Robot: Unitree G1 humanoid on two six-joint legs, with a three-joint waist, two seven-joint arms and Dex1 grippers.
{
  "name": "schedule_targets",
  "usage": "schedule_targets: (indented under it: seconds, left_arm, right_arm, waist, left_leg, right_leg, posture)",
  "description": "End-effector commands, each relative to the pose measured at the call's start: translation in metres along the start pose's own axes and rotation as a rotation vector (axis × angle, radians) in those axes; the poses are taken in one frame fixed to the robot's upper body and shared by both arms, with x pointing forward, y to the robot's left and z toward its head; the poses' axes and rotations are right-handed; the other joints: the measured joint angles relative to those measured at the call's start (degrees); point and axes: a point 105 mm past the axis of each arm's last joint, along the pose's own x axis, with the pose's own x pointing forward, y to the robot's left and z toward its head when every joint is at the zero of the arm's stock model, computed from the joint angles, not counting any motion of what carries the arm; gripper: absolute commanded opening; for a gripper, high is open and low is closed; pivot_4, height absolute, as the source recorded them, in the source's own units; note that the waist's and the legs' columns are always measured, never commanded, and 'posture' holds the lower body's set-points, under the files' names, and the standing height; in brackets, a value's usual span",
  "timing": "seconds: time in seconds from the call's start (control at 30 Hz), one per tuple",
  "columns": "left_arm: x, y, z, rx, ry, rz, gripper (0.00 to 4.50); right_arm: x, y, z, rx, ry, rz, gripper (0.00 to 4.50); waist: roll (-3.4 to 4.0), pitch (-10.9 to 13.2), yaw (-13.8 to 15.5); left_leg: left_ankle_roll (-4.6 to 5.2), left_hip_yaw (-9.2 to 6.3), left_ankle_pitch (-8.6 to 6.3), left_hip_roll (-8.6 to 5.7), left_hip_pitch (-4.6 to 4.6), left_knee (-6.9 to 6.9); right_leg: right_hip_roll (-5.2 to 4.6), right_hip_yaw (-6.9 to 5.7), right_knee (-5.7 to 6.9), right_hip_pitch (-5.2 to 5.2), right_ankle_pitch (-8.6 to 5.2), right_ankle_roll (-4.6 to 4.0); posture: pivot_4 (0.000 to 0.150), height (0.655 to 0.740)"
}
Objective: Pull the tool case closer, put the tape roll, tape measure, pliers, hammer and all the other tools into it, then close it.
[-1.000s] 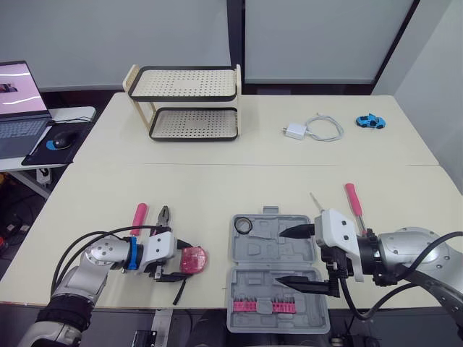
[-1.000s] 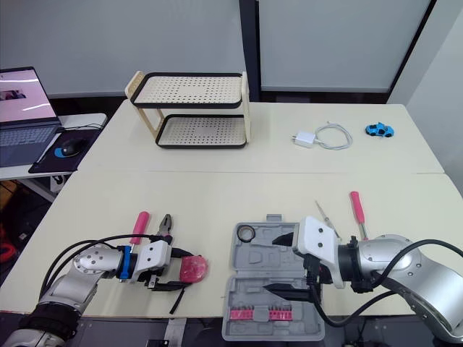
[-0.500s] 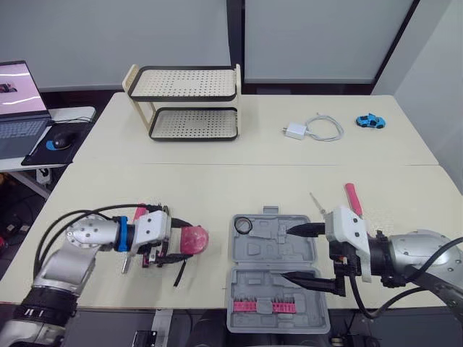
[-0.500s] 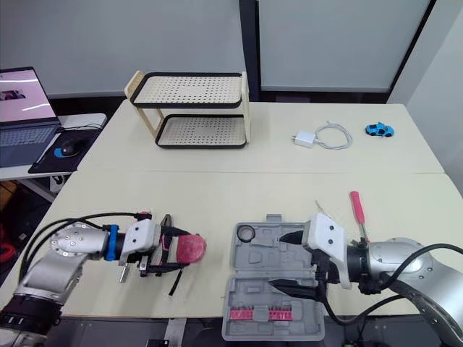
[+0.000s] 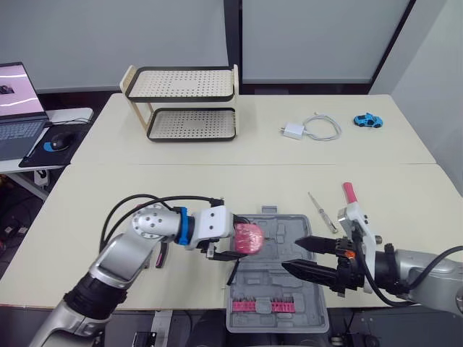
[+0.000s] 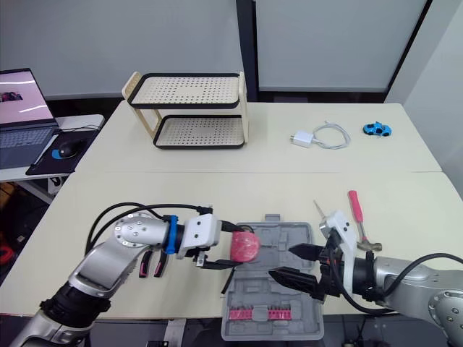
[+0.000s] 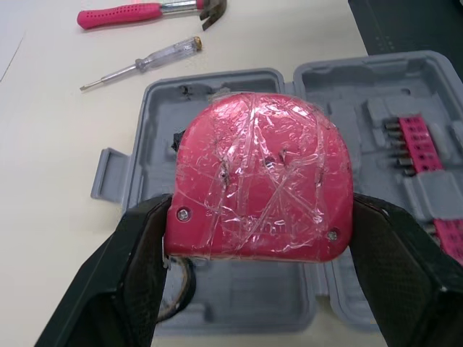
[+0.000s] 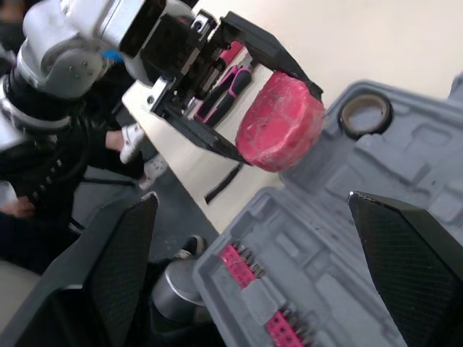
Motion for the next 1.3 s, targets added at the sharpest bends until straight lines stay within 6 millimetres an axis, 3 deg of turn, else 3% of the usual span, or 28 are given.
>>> schedule_targets:
  seconds: [0.03, 0.37, 0.63, 0.77, 1.03, 1.3]
  left_arm:
    - [0.005, 0.000, 0.012, 0.033, -0.012, 0.006, 3.24]
    - [0.012, 0.001, 0.015, 0.036, -0.030, 0.010, 3.24]
    - [0.013, 0.002, 0.014, 0.023, -0.038, 0.027, 3.24]
    - [0.012, 0.001, 0.015, 0.019, -0.048, 0.024, 3.24]
    - [0.011, -0.001, 0.017, 0.009, -0.076, 0.021, 3.24]
    - [0.012, -0.006, 0.023, -0.007, -0.129, -0.015, 3.24]
  right_arm:
    - [0.010, -0.006, 0.007, 0.131, -0.044, -0.013, 4.50]
    - [0.040, -0.007, 0.018, 0.309, -0.068, 0.053, 4.50]
    - [0.046, -0.008, 0.015, 0.334, -0.065, 0.075, 4.50]
    - [0.047, -0.008, 0.014, 0.336, -0.069, 0.081, 3.64]
    - [0.050, -0.006, 0.014, 0.335, -0.073, 0.102, 0.85]
    - [0.049, -0.005, 0.014, 0.347, -0.074, 0.107, 0.70]
  waist:
    - [0.00, 0.0, -0.2]
    - [0.00, 0.0, -0.1]
    - [0.01, 0.0, -0.1]
    - [0.01, 0.0, -0.1]
    - [0.02, 0.0, -0.1]
    - [0.02, 0.0, -0.1]
  left_leg:
    - [0.00, 0.00, 0.00, 0.01, 0.00, 0.00]
    - [0.00, -0.03, 0.01, -0.01, -0.01, 0.01]
    - [0.00, -0.03, 0.01, -0.02, -0.01, 0.01]
    - [0.00, -0.03, 0.01, -0.01, -0.01, 0.01]
    - [0.00, -0.03, 0.01, -0.01, -0.01, 0.00]
    - [0.00, -0.03, 0.01, -0.01, -0.01, 0.00]
  right_leg:
    - [0.01, 0.00, 0.01, -0.01, 0.00, 0.00]
    - [0.02, 0.01, 0.00, -0.02, 0.00, 0.00]
    - [0.02, 0.02, 0.01, -0.04, 0.00, 0.00]
    - [0.02, 0.02, 0.02, -0.04, 0.00, 0.00]
    - [0.02, 0.03, 0.03, -0.06, 0.00, 0.00]
    - [0.02, 0.03, 0.03, -0.06, 0.00, 0.00]
  posture:
    - [0.150, 0.7400]
    - [0.150, 0.7400]
    - [0.150, 0.7400]
    - [0.150, 0.7400]
    - [0.150, 0.7400]
    - [0.150, 0.7400]
